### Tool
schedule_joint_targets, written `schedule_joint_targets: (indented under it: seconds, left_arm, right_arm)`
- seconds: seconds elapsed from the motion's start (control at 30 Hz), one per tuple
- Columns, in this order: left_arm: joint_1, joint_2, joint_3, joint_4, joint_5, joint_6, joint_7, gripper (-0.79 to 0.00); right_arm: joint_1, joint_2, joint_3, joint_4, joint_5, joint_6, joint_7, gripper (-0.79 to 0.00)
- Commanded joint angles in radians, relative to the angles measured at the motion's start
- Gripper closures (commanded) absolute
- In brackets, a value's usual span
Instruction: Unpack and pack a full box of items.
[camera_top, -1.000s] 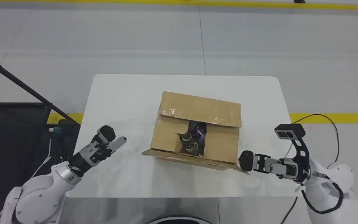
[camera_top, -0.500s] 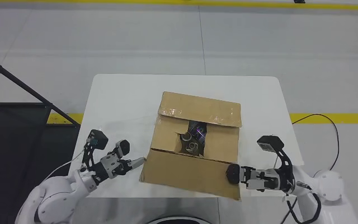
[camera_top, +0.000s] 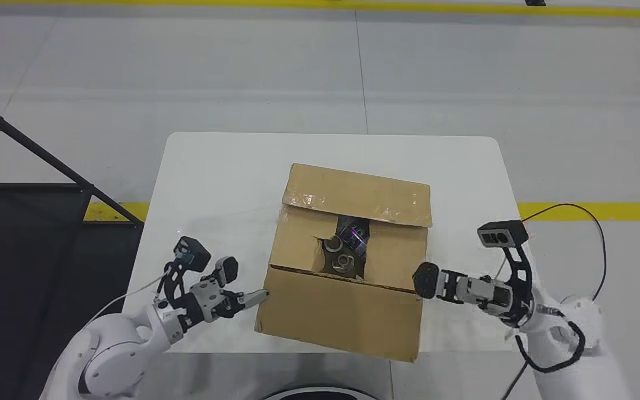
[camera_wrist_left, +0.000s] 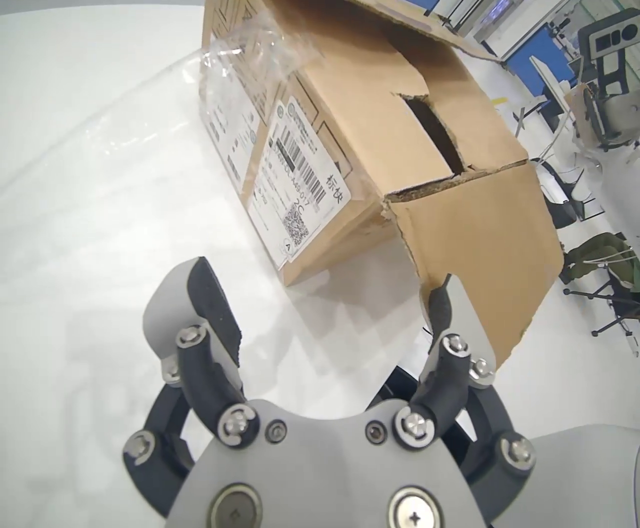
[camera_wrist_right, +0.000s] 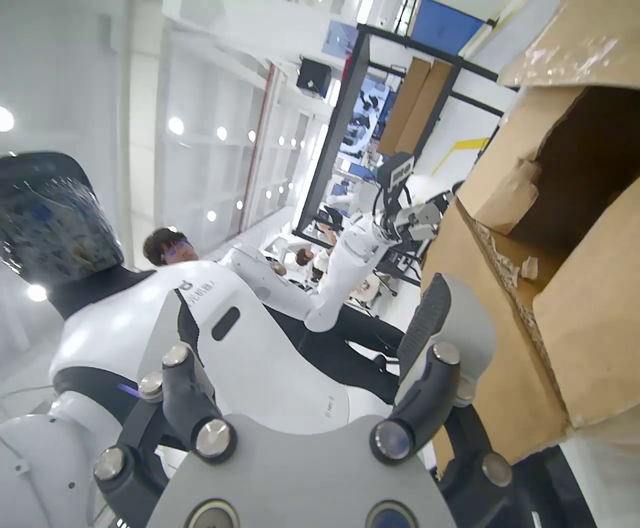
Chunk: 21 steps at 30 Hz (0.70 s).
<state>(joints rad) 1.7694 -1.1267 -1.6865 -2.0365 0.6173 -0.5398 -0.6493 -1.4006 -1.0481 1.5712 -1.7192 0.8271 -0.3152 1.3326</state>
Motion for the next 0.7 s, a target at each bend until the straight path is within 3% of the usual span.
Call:
schedule_joint_targets:
  seconds: [0.0,0.17,0.53,0.67]
  left_arm:
    - [0.001,0.001,0.003,0.003,-0.007,0.000,-0.001,-0.785]
    - [0.000,0.004,0.005,0.007,-0.032,-0.010,-0.015,-0.785]
    - [0.000,0.004,0.005,0.007,-0.032,-0.010,-0.015,-0.785]
    - [-0.001,0.004,0.009,0.007,-0.028,-0.004,-0.007,-0.785]
  right_arm:
    - [0.021,-0.002,-0.003,0.019,0.033,0.020,-0.023,-0.785]
    - [0.065,-0.004,-0.025,0.050,0.042,0.098,-0.097,-0.785]
    - [0.064,-0.004,-0.026,0.050,0.034,0.099,-0.106,-0.785]
    - [0.069,-0.007,-0.060,0.032,-0.047,0.153,-0.223,-0.785]
